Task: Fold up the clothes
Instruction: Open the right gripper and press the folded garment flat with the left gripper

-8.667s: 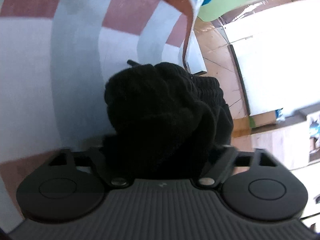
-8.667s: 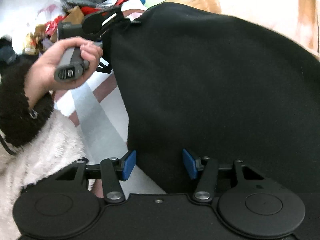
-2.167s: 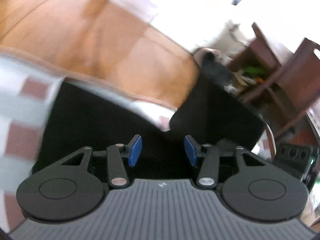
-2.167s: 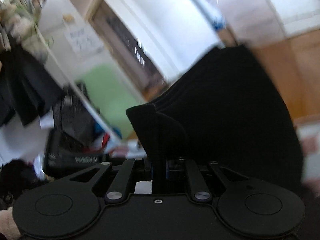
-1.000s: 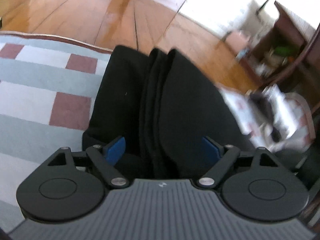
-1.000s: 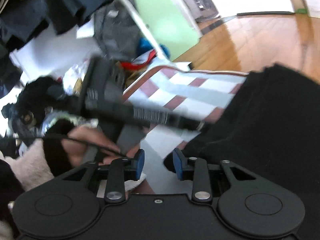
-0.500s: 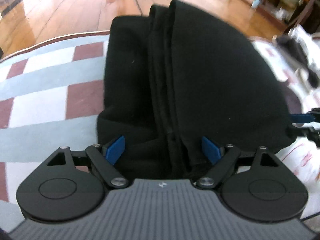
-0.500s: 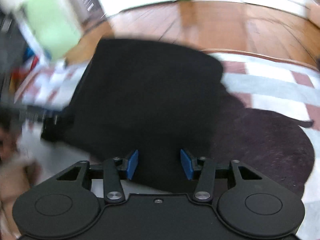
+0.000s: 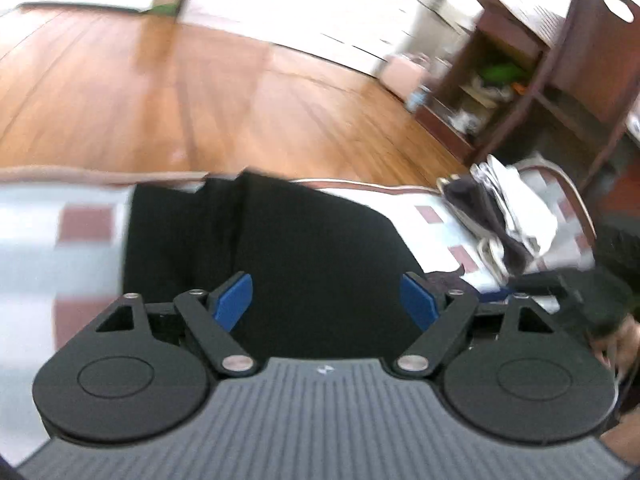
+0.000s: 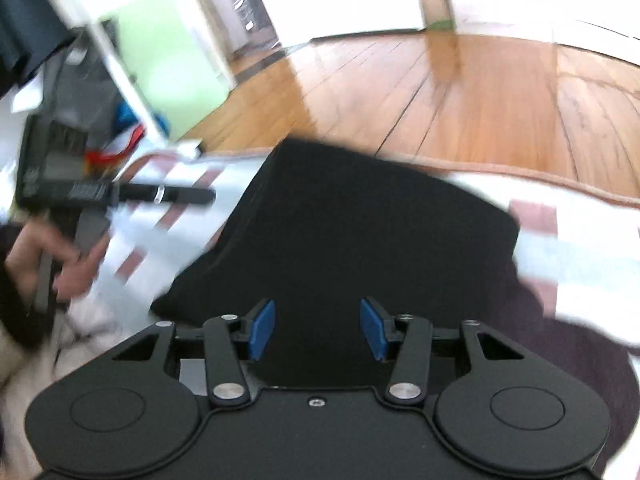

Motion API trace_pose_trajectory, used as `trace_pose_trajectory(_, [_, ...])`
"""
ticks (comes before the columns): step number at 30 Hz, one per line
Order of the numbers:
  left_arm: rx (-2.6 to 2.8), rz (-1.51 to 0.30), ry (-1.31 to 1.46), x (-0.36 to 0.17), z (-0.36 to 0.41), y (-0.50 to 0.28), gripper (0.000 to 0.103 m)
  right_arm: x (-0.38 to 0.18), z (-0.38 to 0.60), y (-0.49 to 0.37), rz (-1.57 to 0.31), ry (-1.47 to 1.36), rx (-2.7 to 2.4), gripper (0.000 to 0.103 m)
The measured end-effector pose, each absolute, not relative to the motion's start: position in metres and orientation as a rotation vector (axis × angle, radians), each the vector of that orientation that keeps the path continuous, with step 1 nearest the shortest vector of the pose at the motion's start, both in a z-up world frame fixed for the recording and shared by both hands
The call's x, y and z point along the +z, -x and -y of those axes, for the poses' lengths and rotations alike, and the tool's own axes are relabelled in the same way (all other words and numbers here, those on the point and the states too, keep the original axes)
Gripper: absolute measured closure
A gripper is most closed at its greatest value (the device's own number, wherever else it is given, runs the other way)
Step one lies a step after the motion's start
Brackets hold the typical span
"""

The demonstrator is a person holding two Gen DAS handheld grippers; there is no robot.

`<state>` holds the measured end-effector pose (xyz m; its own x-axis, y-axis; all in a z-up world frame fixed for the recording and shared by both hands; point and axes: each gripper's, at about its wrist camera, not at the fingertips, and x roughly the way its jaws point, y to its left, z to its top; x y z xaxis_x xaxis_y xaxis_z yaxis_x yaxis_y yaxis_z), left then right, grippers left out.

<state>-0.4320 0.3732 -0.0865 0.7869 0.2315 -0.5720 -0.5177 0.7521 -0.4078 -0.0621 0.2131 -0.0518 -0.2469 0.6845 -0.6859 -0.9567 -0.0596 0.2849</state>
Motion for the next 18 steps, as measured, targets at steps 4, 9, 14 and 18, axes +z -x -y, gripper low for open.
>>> trace_pose_trajectory(4, [0.409,-0.588,0.594,-0.110,-0.413,0.390,0.031,-0.088,-0.274,0.055,-0.823,0.517,1.522,0.049])
trace_pose_trajectory(9, [0.579,-0.694,0.631,-0.149,-0.437,0.380,0.087,-0.104,-0.295,0.056,-0.890,0.497,1.483,0.047])
trace_pose_trajectory(14, [0.547,-0.697,0.687,-0.147,-0.440,0.386,0.087,-0.095,-0.281,0.091,-0.926,0.520,1.572,0.045])
trace_pose_trajectory(18, [0.553,-0.713,0.689,-0.144,-0.440,0.384,0.087,-0.101,-0.277,0.131,-0.897,0.605,1.611,0.037])
